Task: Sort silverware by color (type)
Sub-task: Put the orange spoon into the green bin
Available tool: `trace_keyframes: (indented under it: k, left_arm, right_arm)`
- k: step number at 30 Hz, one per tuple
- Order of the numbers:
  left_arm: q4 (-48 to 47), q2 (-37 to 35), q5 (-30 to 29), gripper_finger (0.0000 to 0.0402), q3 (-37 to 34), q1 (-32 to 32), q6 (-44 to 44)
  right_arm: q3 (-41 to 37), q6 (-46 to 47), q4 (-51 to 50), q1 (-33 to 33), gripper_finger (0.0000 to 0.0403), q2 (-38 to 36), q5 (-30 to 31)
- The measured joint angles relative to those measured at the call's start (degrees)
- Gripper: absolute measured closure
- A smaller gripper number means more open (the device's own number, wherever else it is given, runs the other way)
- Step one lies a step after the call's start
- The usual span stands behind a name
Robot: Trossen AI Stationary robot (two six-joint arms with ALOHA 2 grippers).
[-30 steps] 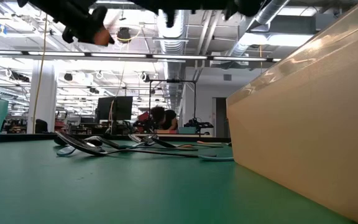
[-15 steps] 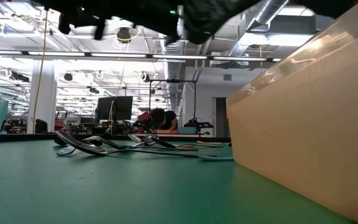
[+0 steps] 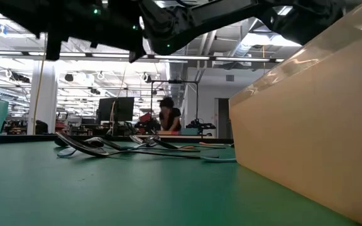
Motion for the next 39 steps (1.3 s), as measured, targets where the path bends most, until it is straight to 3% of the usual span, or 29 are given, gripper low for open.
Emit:
trace_keyframes:
  k: [39]
  left_arm:
    - [-0.3,1.1,-0.6,0.0250,0.0,0.0,-2.3]
  right_arm:
    - [0.1,-1.4,-2.3,-0.7,0.0392,-0.2,-1.1]
